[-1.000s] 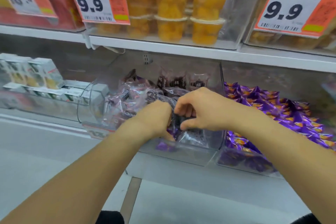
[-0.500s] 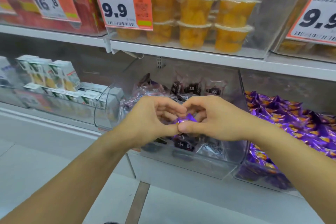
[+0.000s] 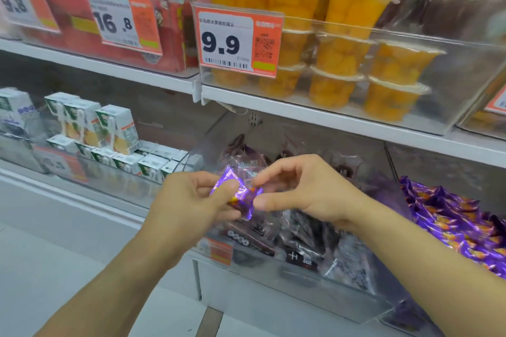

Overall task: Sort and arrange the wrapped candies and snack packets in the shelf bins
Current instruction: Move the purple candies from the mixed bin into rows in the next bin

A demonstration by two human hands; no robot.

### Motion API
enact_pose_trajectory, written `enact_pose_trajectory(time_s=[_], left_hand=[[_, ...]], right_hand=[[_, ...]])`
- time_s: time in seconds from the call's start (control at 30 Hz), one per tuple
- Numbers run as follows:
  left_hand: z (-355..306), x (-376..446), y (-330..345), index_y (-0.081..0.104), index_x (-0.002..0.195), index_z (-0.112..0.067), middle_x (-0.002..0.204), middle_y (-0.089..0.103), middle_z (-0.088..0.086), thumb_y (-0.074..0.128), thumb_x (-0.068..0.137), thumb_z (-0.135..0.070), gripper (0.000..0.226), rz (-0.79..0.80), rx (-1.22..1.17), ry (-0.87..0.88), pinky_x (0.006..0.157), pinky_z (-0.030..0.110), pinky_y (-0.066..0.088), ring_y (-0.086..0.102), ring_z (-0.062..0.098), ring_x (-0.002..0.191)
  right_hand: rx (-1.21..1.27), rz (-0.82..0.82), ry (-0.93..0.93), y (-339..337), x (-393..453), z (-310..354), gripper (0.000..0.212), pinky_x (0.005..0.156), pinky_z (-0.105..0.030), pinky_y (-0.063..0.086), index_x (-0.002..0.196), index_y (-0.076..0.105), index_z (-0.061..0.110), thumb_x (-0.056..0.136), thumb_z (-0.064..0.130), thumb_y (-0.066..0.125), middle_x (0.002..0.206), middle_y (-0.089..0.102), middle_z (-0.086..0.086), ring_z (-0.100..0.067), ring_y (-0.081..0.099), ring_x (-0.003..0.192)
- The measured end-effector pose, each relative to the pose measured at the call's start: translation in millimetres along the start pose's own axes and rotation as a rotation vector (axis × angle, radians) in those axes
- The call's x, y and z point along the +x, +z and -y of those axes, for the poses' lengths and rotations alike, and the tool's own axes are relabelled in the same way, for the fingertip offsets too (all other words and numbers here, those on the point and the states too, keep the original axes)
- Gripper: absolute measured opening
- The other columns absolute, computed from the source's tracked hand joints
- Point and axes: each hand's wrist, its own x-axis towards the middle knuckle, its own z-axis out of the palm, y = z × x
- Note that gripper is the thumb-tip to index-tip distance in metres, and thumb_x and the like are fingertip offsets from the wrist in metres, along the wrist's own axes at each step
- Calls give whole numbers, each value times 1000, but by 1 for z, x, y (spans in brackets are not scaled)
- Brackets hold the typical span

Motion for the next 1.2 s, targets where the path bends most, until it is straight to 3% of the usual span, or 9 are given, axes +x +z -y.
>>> enact_pose_trajectory(time_s=[0.17,0.3,0.4,0.63,0.77,0.9,1.0,1.1,1.2], left_hand=[[17,15,-10,74,89,-2,78,75,20,67,91,-18,17,-44,-28,-57,73,30,61,75,28,73],[22,19,-10,74,86,-4,75,75,18,66,92,-16,16,-21,-51,-62,68,26,60,75,26,68],[25,21,-13,74,88,-4,74,75,14,65,94,-16,16,0,-41,-76,70,28,59,75,23,67],[27,22,-16,74,85,-4,73,75,14,64,94,-16,18,31,-55,-51,76,33,61,75,24,68],[25,18,-16,74,82,-4,70,74,14,65,94,-17,19,30,-49,-24,62,25,59,74,25,64],[19,12,-11,72,86,-3,70,74,17,66,93,-20,19,-2,-94,-14,60,27,60,73,30,62],[14,8,-2,65,91,-2,70,74,15,63,95,-20,19,-58,-144,1,65,35,60,72,30,59],[5,1,9,59,96,-3,75,74,18,57,98,-19,16,-70,-141,44,51,26,54,73,28,61],[1,-4,25,60,98,-6,80,74,15,54,100,-19,14,-26,-93,123,52,19,54,74,25,64]], right_hand=[[-178,-337,134,-16,81,-8,16,84,-28,53,81,71,25,75,19,86,87,73,2,-16,68,88],[-551,-267,217,-3,141,-13,9,66,-24,52,69,70,17,73,22,76,76,69,3,-15,65,77],[-746,-228,259,5,168,-24,17,45,-17,37,63,62,13,70,21,75,65,58,-1,-16,58,63],[-815,-303,226,-1,184,-57,16,82,-26,55,93,79,19,79,26,76,98,76,-3,-20,70,95],[-550,-485,153,-6,158,-52,2,82,-31,53,86,76,19,85,20,75,87,73,-2,-18,68,87],[-35,-686,87,0,112,-39,22,84,-36,54,76,63,21,89,5,69,83,70,-4,-25,67,84],[503,-559,137,12,68,-22,5,78,-34,61,97,62,1,96,-2,58,95,68,-16,-25,68,81],[644,-398,186,17,20,-3,21,80,-34,61,115,60,-8,102,2,48,102,73,-19,-28,71,90],[715,-346,187,16,-21,13,23,79,-39,61,107,62,-7,103,2,41,95,74,-20,-32,73,88]])
